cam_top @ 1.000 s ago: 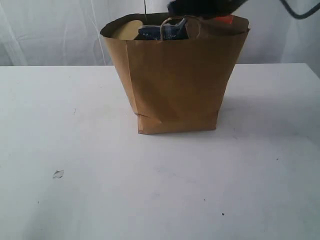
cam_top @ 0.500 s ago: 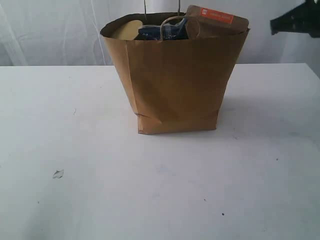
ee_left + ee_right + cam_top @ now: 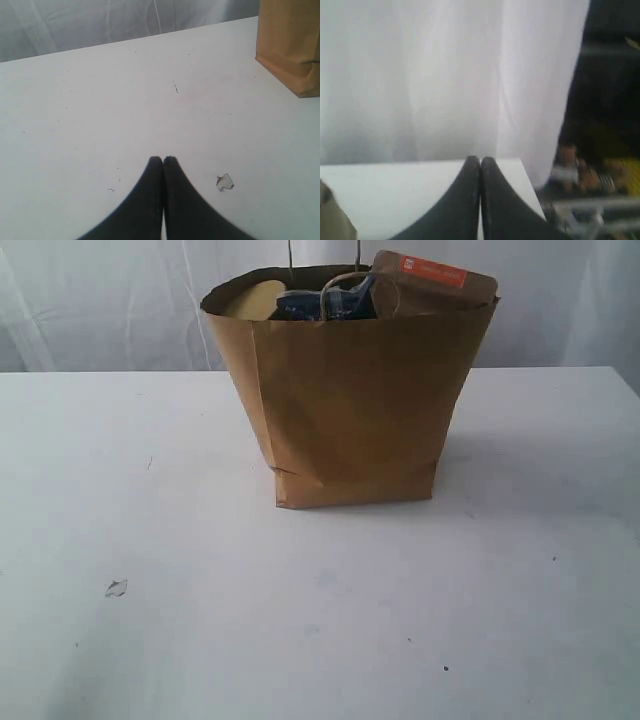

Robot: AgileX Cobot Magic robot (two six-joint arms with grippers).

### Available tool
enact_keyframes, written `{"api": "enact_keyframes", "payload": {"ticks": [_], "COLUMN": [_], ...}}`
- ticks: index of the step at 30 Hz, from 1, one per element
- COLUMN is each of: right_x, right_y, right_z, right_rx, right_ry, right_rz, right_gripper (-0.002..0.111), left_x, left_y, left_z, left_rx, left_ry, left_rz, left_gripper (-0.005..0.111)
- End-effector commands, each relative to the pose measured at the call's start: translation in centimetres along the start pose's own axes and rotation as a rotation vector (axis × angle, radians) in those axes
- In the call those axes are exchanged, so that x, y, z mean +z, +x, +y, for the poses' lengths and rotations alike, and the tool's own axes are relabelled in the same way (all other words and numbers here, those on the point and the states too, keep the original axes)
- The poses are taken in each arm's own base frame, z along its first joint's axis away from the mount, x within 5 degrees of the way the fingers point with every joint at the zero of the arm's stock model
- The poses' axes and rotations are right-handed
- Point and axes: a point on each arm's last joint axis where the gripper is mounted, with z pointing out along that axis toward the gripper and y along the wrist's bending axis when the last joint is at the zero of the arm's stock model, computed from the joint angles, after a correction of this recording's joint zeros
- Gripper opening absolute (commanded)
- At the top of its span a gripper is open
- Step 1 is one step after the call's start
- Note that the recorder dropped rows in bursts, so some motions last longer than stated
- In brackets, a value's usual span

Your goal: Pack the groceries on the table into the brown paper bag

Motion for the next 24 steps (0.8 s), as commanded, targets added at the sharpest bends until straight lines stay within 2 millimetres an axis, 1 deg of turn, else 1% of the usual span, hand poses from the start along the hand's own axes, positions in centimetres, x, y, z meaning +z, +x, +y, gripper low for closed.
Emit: {"api": "enact_keyframes", "payload": {"ticks": [1,5,9,13,18,22,24], "right_x": [-6.3,-10.4,-14.6,-18.3,-21.9,-24.8,-25.4], "right_y": [-0.4,0.6,0.6,0.6,0.9,1.6,2.1], "right_z": [-0.7,-2.5,-4.3,-5.4,-6.3,-6.9,-6.5], "right_rx": [-0.083,-0.017,0.034,0.074,0.109,0.141,0.145], "right_ry": [-0.083,0.004,0.091,0.108,0.114,0.103,0.048], "right_rz": [-0.223,-0.234,-0.295,-0.39,-0.503,-0.598,-0.651], "right_gripper": [0.0,0.0,0.0,0.0,0.0,0.0,0.0], "left_x": [-0.1,-0.1,-0.1,-0.1,-0.1,-0.1,-0.1], "left_y": [0.2,0.2,0.2,0.2,0.2,0.2,0.2], "left_z": [-0.1,-0.1,-0.1,-0.1,-0.1,-0.1,-0.1], "left_rx": [0.002,0.002,0.002,0.002,0.002,0.002,0.002], "left_ry": [0.007,0.007,0.007,0.007,0.007,0.007,0.007], "left_rz": [-0.004,-0.004,-0.004,-0.004,-0.004,-0.004,-0.004], "left_gripper": [0.0,0.0,0.0,0.0,0.0,0.0,0.0]}}
